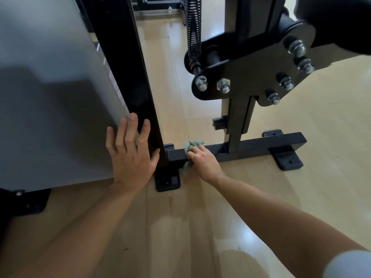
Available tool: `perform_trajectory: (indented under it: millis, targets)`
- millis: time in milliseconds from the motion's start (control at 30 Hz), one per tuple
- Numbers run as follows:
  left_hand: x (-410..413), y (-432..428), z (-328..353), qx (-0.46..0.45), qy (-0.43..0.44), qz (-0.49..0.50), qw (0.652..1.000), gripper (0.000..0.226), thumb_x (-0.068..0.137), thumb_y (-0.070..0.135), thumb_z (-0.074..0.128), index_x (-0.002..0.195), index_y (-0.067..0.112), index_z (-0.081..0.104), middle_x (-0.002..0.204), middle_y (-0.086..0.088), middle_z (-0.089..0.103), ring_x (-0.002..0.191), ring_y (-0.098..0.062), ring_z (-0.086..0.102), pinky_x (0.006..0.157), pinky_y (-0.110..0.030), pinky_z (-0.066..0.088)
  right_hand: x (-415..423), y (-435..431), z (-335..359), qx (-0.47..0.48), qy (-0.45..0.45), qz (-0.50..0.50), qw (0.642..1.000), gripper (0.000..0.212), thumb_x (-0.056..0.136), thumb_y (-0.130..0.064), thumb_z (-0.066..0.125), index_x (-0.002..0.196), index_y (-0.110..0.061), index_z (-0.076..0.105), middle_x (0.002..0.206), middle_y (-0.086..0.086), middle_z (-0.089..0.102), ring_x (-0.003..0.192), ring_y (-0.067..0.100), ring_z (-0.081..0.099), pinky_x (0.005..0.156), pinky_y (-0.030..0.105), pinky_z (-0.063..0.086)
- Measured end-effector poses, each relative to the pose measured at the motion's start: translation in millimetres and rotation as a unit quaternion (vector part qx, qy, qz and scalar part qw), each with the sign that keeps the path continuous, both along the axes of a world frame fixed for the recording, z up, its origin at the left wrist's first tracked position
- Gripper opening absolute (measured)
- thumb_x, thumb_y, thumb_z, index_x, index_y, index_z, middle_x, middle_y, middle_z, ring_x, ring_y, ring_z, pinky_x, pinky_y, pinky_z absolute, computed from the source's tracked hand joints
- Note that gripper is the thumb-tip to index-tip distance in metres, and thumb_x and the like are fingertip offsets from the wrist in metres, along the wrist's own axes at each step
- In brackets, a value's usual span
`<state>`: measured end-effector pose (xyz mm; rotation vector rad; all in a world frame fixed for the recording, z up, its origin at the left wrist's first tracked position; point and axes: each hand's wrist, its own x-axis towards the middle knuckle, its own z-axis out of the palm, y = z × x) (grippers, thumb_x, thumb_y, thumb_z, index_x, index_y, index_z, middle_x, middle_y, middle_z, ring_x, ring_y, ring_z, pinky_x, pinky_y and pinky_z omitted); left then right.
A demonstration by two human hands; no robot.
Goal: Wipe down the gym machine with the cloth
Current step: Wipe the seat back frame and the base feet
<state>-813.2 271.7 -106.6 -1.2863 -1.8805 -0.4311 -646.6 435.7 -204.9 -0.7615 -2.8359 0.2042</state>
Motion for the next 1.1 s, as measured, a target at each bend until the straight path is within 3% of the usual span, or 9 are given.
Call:
perform_trajectory:
  millis: [200, 300, 400, 533, 633, 767, 900, 1000, 1100]
  targets:
    - [30.7, 9.1, 5.2, 0.007, -0.07, -0.002, 0.998, 0.09, 0.079, 0.039, 0.077, 0.149, 0.009, 0.029, 0.156, -0.02, 0.018, 0.147, -0.039, 0.017, 0.123, -0.052, 0.013, 51.5, 21.0, 1.5, -0.037, 0.007, -0.053, 0.998, 0.026, 0.088, -0.005, 0.07, 0.113, -0.013, 0.067, 0.116, 0.004, 0.064, 0.109, 0.023, 0.057, 0.086, 0.036, 0.057]
    - [54.3, 15.9, 5.3, -0.017, -0.045, -0.07, 0.996, 0.071, 0.081, 0.036, 0.073, 0.14, 0.011, 0.045, 0.147, -0.017, 0.032, 0.137, -0.036, 0.033, 0.114, -0.051, 0.027, 74.9, 30.0, 9.6, -0.067, 0.015, -0.084, 0.994, 0.015, 0.093, -0.012, 0.067, 0.107, -0.016, 0.068, 0.11, 0.003, 0.066, 0.105, 0.019, 0.059, 0.093, 0.033, 0.053]
    - [77.9, 35.7, 9.9, -0.096, -0.072, -0.113, 0.986, 0.053, 0.084, 0.037, 0.074, 0.129, 0.014, 0.061, 0.137, -0.01, 0.055, 0.123, -0.033, 0.052, 0.1, -0.047, 0.04, 102.3, 34.2, 18.2, -0.104, 0.067, -0.128, 0.984, 0.011, 0.092, -0.016, 0.07, 0.102, -0.018, 0.071, 0.108, -0.001, 0.065, 0.101, 0.016, 0.058, 0.09, 0.029, 0.05]
    - [108.6, 71.6, 23.8, -0.118, -0.274, -0.103, 0.949, 0.046, 0.089, 0.046, 0.072, 0.127, 0.021, 0.064, 0.117, 0.001, 0.069, 0.108, -0.021, 0.063, 0.088, -0.038, 0.05, 135.3, 45.3, 25.7, -0.109, 0.151, -0.223, 0.957, 0.013, 0.084, -0.013, 0.076, 0.092, -0.018, 0.069, 0.089, -0.008, 0.056, 0.085, 0.015, 0.055, 0.072, 0.023, 0.042]
    - [125.7, 97.0, 32.3, -0.076, -0.432, -0.102, 0.893, 0.058, 0.09, 0.051, 0.069, 0.14, 0.027, 0.052, 0.13, 0.004, 0.063, 0.118, -0.019, 0.059, 0.095, -0.04, 0.052, 151.9, 66.4, 34.4, -0.131, 0.216, -0.297, 0.921, 0.016, 0.08, -0.01, 0.079, 0.086, -0.017, 0.066, 0.087, -0.004, 0.059, 0.08, 0.015, 0.057, 0.07, 0.027, 0.049]
    - [139.7, 120.3, 35.2, -0.055, -0.506, -0.132, 0.851, 0.078, 0.089, 0.051, 0.071, 0.153, 0.032, 0.031, 0.147, 0.006, 0.053, 0.129, -0.019, 0.055, 0.1, -0.044, 0.051, 167.9, 98.7, 39.3, -0.114, 0.257, -0.329, 0.901, 0.016, 0.077, -0.005, 0.077, 0.091, -0.011, 0.071, 0.094, 0.003, 0.064, 0.088, 0.021, 0.061, 0.079, 0.031, 0.051]
    - [147.0, 137.9, 35.7, -0.015, -0.502, -0.114, 0.857, 0.071, 0.089, 0.048, 0.073, 0.15, 0.028, 0.04, 0.138, 0.006, 0.062, 0.122, -0.021, 0.061, 0.097, -0.042, 0.053, 166.9, 116.4, 35.3, -0.111, 0.176, -0.241, 0.948, 0.026, 0.084, -0.017, 0.078, 0.11, -0.015, 0.074, 0.116, 0.002, 0.067, 0.11, 0.019, 0.055, 0.094, 0.024, 0.042]
    - [150.3, 146.3, 38.0, 0.016, -0.505, -0.096, 0.858, 0.054, 0.089, 0.05, 0.071, 0.134, 0.026, 0.055, 0.12, 0.01, 0.071, 0.108, -0.015, 0.067, 0.087, -0.029, 0.049, 158.4, 114.9, 20.8, -0.172, 0.039, -0.167, 0.97, 0.046, 0.086, -0.039, 0.076, 0.129, -0.024, 0.068, 0.139, -0.003, 0.06, 0.131, 0.018, 0.046, 0.114, 0.036, 0.036]
    - [154.5, 152.1, 36.0, 0.055, -0.515, -0.082, 0.852, 0.044, 0.09, 0.051, 0.071, 0.123, 0.023, 0.061, 0.111, 0.01, 0.074, 0.096, -0.014, 0.071, 0.083, -0.031, 0.055, 154.2, 114.8, 6.8, -0.189, 0.036, -0.171, 0.966, 0.059, 0.085, -0.042, 0.075, 0.14, -0.027, 0.058, 0.143, -0.003, 0.057, 0.135, 0.019, 0.043, 0.116, 0.041, 0.033]
